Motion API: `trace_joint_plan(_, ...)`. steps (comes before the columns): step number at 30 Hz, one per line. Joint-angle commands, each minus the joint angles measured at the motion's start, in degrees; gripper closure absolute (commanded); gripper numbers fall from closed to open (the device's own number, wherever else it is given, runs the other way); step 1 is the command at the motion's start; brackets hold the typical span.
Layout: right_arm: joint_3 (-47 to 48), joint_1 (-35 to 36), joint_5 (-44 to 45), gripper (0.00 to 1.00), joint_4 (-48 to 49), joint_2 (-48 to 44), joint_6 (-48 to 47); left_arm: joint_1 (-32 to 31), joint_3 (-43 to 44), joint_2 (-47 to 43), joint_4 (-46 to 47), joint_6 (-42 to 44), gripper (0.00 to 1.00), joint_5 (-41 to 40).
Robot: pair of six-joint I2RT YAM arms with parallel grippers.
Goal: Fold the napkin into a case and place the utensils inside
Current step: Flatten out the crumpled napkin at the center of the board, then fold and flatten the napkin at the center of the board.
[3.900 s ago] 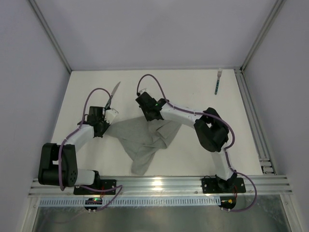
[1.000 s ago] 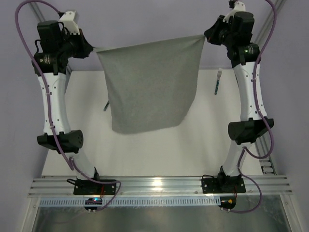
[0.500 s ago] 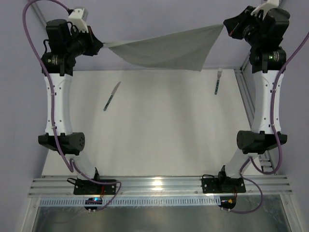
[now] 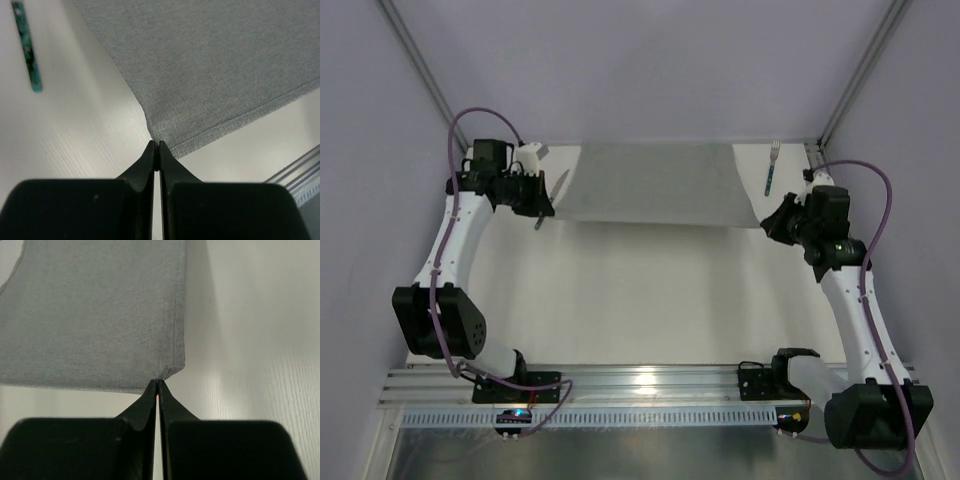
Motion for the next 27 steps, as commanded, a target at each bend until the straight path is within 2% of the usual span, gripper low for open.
trace_joint_plan(1, -6.81, 0.14, 9.23, 0.97, 1.25, -6.34, 0.69, 1.5, -7.42, -6.08, -1.65, 7.78, 1.0, -3.22)
trace_joint_plan(7, -18.34, 1.11, 9.33, 0.97, -1.22, -14.6, 5.17, 1.41, -17.97, -10.48, -6.66, 14.37, 1.0, -4.63)
trace_joint_plan(11, -20.91, 1.81, 6.34, 0.97, -2.1, -18.21, 7.64, 1.41, -22.19, -12.76, -11.41, 18.15, 1.0, -5.95)
trace_joint_plan(14, -20.56, 2.96, 6.86, 0.97, -1.93, -17.43, 7.29, 1.41, -24.75, -13.91, -10.98, 18.25, 1.0, -6.65)
trace_joint_plan(20, -16.53, 3.31, 6.69, 0.97, 4.92, -2.77, 4.83, 1.41, -21.87, -9.61, -3.78, 10.17, 1.0, -7.97)
trace_joint_plan(27, -3.0, 3.31, 7.83, 0.97, 12.05, 18.32, 4.39, 1.41, -8.51, 4.0, 2.2, 3.49, 1.0, -7.01)
